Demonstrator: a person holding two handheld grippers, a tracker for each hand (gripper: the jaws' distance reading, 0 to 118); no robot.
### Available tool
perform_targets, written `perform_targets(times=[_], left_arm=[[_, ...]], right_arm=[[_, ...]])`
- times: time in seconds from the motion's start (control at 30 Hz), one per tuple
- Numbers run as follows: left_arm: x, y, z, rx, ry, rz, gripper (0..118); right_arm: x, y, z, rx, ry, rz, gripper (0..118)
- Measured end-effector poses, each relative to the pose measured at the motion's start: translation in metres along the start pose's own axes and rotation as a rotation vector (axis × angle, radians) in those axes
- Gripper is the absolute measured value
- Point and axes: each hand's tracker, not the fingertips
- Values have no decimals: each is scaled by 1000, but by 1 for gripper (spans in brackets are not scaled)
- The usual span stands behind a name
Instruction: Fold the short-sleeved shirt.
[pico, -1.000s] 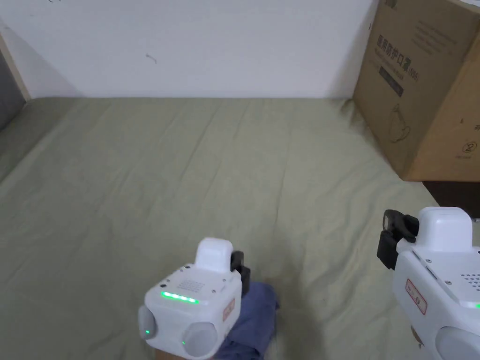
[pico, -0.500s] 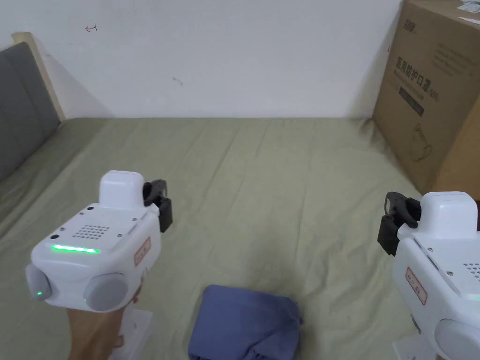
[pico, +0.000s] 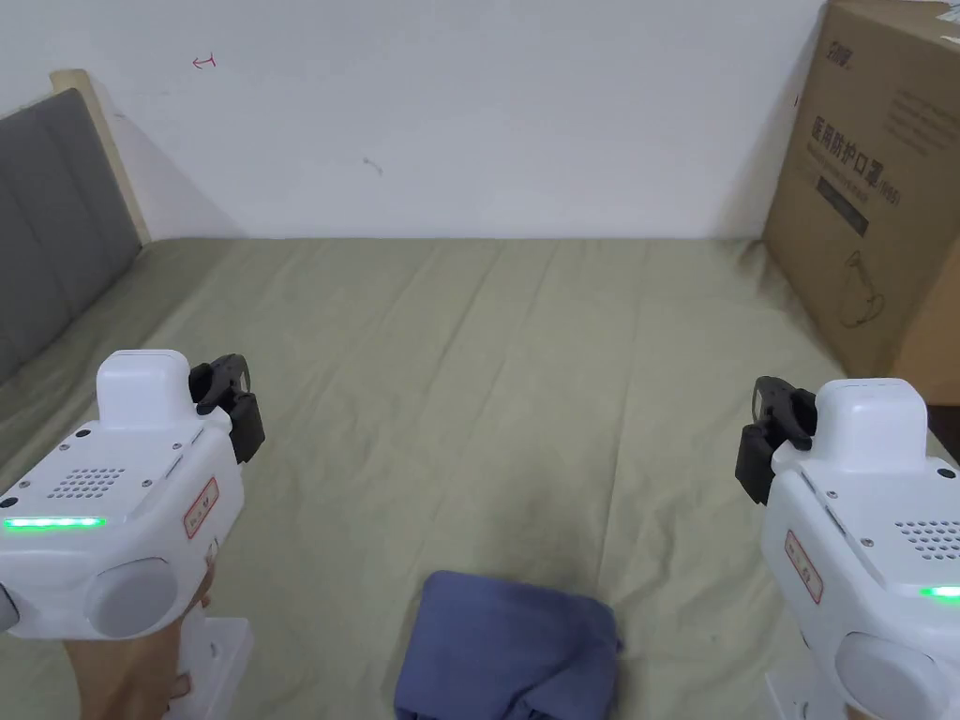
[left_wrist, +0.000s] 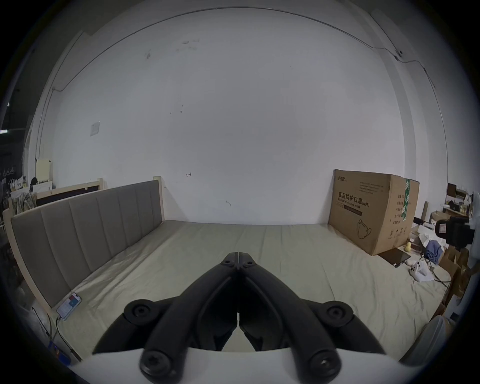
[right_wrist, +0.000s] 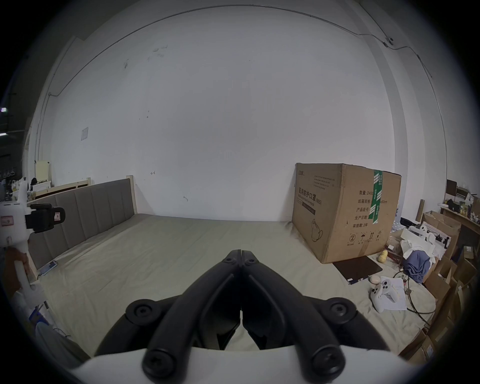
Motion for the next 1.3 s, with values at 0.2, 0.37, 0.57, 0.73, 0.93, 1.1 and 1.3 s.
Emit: perform_targets(times=[0.2,0.37,0.57,0.73,0.93,1.1,1.3], left_arm=[[1,-5,-1,-11,-10,18,0],[1,-12,1,-32,-28,14,0],[-1,-20,2,-62,-56,24,0],[-2,-34,-1,-115,-87,57,0],[-1,-63,-11,-232,-112,79,0],[5,-96,-27,-398,-165,148,0],[20,-151,-72,-802,-261,333,102]], right_arm=[[-5,-11,-7,-17,13,-8,0],[-25,-52,-25,-94,27,-32,0],[-65,-124,-51,-274,110,-72,0],[-96,-185,-66,-431,169,-41,0],[-112,-242,-82,-592,185,-13,0],[-112,-251,-85,-587,176,13,0],[-107,-250,-84,-587,204,24,0]])
